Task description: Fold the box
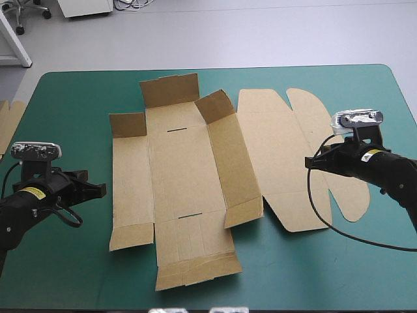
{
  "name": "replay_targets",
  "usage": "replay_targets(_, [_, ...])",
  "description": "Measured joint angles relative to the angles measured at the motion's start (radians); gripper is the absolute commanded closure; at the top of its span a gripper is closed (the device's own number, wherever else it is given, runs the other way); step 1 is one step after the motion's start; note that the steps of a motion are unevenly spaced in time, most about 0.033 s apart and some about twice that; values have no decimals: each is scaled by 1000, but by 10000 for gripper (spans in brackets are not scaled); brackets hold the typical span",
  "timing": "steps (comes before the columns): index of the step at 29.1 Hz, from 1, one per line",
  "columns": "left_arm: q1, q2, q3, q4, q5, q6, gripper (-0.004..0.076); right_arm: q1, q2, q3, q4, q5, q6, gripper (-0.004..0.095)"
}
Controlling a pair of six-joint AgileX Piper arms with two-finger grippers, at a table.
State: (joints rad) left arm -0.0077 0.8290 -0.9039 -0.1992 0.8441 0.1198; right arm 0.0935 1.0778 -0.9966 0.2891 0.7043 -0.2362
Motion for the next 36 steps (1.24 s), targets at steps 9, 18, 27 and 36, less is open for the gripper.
replay_targets(9, [-1, 48, 0, -129, 0, 93, 734, 0, 0, 0, 0, 0, 0, 927])
replay_targets(18, [-1, 50, 0, -136, -8, 97, 734, 0, 0, 0, 0, 0, 0, 927])
replay_targets(27, [3, 75, 0, -135, -94, 97, 727, 0, 0, 0, 0, 0, 0, 927])
replay_targets(36, [138, 231, -1, -469, -96, 302, 723, 0, 0, 0, 0, 1, -3, 927])
